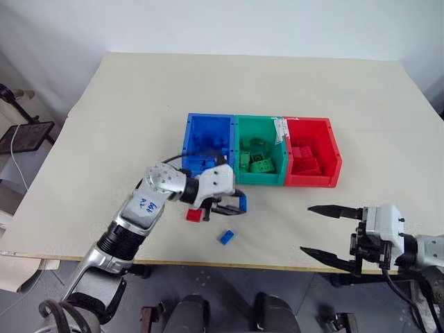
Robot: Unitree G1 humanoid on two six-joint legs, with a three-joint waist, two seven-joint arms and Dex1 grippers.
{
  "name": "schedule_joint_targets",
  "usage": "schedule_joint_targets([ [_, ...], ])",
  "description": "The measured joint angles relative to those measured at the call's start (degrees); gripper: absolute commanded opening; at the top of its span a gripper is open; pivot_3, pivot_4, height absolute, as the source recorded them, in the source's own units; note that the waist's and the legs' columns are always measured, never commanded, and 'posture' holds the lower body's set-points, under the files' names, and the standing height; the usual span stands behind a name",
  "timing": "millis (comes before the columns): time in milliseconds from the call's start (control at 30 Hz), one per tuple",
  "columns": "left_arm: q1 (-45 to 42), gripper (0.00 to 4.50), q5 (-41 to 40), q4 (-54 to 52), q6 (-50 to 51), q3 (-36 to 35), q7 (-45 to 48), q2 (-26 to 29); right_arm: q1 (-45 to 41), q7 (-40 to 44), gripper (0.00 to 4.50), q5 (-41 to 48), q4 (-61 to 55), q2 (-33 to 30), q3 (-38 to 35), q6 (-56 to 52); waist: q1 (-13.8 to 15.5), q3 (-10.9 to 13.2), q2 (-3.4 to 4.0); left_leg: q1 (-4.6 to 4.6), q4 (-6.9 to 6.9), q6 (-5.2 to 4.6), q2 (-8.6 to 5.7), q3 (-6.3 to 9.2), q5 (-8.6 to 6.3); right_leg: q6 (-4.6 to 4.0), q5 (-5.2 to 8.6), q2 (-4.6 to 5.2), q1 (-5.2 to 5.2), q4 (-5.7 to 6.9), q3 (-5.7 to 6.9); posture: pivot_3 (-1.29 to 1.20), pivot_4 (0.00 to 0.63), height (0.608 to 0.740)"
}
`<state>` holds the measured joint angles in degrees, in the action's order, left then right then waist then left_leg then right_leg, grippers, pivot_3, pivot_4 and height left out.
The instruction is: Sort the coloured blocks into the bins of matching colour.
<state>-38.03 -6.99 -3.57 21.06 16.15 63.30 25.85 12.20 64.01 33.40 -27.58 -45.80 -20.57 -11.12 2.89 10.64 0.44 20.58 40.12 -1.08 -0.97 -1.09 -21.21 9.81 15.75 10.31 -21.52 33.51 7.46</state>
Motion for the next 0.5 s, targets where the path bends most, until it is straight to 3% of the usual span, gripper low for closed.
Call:
schedule_joint_targets([
  [233,0.57,1.46,-5.59,-0.11,3.38,-10.83,-5.77,1.47,-4.18,-8.48,4.5,3.84,-2.09,3.86,-2.36,-1.84,-0.17,0.0,0.0,-0.05,0.0,0.01,0.01,0.01,0.0,0.0,0.0,-0.01,0.0,0.06,-0.02,0.0,0.15,0.74],
  [500,-9.4,1.46,0.28,20.34,-3.56,-14.4,-22.3,-3.93,-8.7,-10.19,4.5,2.35,-1.19,3.96,0.3,-1.52,0.21,-0.01,-0.05,0.0,-0.06,-0.01,-0.13,0.03,-0.01,0.08,-0.04,0.03,-0.01,0.03,0.04,0.0,0.15,0.74],
])
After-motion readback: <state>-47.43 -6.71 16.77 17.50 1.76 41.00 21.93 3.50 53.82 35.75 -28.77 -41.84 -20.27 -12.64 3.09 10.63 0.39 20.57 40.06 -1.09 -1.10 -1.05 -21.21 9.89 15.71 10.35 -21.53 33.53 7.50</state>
